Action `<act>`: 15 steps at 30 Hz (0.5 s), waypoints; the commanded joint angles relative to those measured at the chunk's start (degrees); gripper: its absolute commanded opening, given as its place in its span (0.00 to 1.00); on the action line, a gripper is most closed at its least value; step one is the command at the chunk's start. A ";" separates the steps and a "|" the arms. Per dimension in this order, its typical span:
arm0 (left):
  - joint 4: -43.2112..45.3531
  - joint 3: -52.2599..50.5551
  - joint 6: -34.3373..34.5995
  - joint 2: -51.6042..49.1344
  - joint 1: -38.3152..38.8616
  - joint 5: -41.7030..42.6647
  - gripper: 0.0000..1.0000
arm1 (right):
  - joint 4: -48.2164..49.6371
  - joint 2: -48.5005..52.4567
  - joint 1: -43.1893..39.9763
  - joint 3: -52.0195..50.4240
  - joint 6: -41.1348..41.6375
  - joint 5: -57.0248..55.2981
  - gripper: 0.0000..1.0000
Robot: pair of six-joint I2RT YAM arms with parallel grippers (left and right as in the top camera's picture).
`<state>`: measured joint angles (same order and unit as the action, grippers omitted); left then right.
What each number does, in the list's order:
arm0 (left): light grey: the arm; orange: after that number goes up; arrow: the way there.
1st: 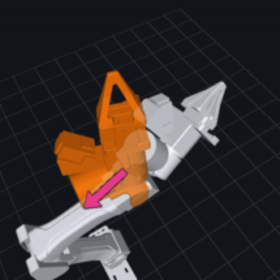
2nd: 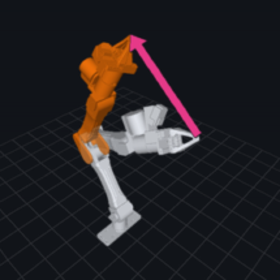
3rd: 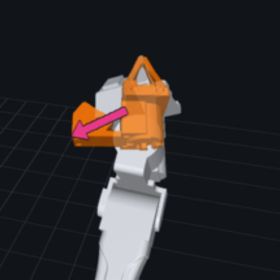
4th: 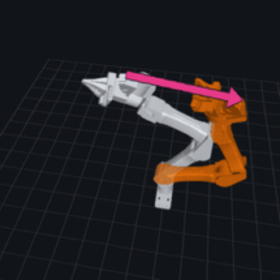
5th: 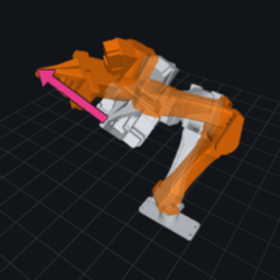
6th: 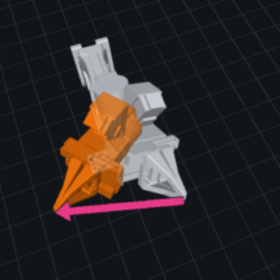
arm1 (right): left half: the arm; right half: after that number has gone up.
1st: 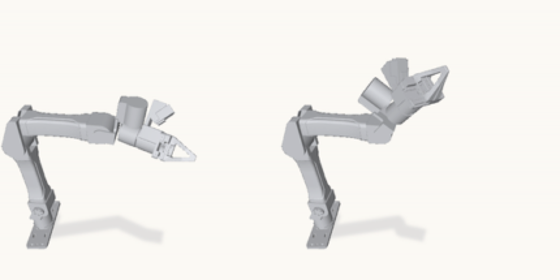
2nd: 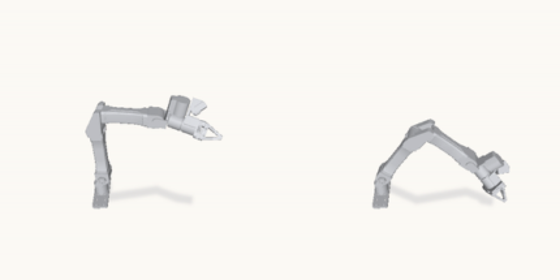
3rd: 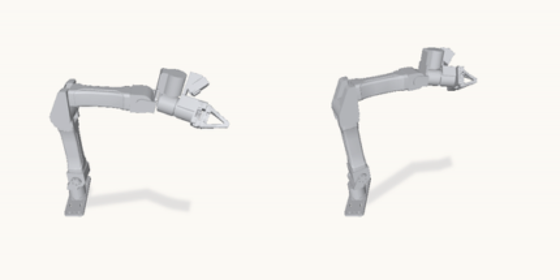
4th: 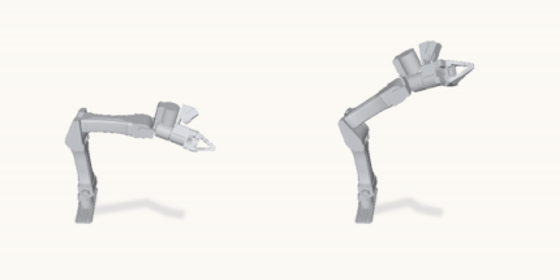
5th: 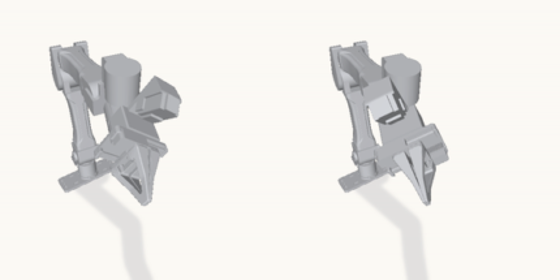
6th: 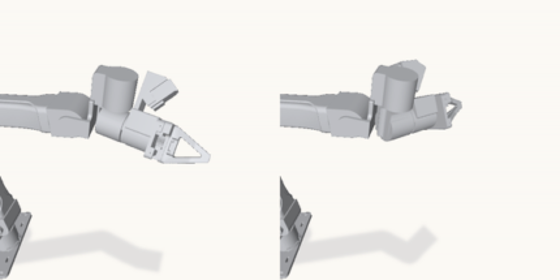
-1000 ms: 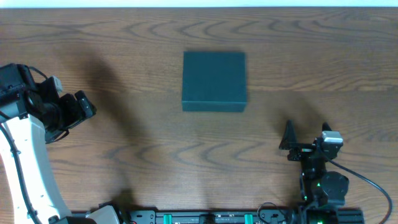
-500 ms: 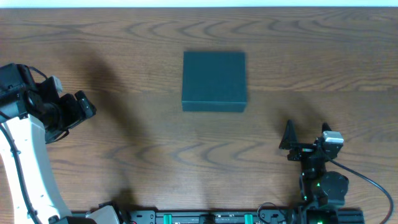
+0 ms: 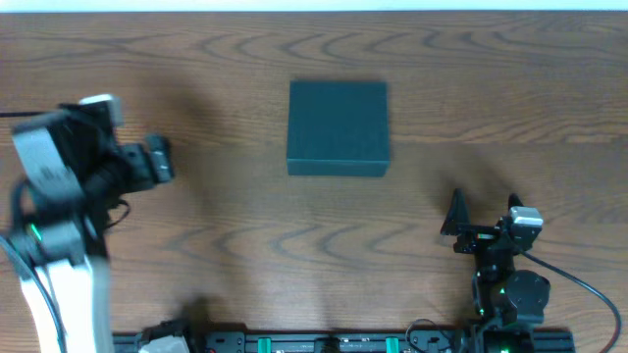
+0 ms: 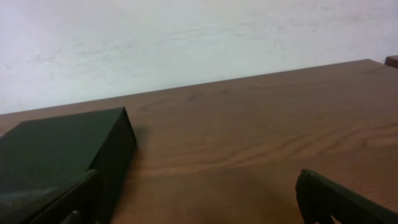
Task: Pack container
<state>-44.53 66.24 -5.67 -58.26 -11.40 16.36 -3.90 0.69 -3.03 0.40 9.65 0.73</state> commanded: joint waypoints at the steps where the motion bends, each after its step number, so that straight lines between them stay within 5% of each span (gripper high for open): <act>1: 9.99 -9.53 -11.56 10.29 5.77 -0.20 0.95 | -0.37 -0.31 0.59 -0.09 0.57 -0.50 0.99; 8: 44.61 -31.76 -4.76 29.90 6.91 0.07 0.95 | -0.37 -0.31 0.59 -0.09 0.57 -0.50 0.99; 15: 65.79 -49.20 -1.81 40.33 6.91 -4.66 0.95 | -0.37 -0.31 0.59 -0.09 0.57 -0.50 0.99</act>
<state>18.81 20.75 -8.99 -20.16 -4.60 14.85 -3.95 0.69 -3.03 0.40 9.72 0.40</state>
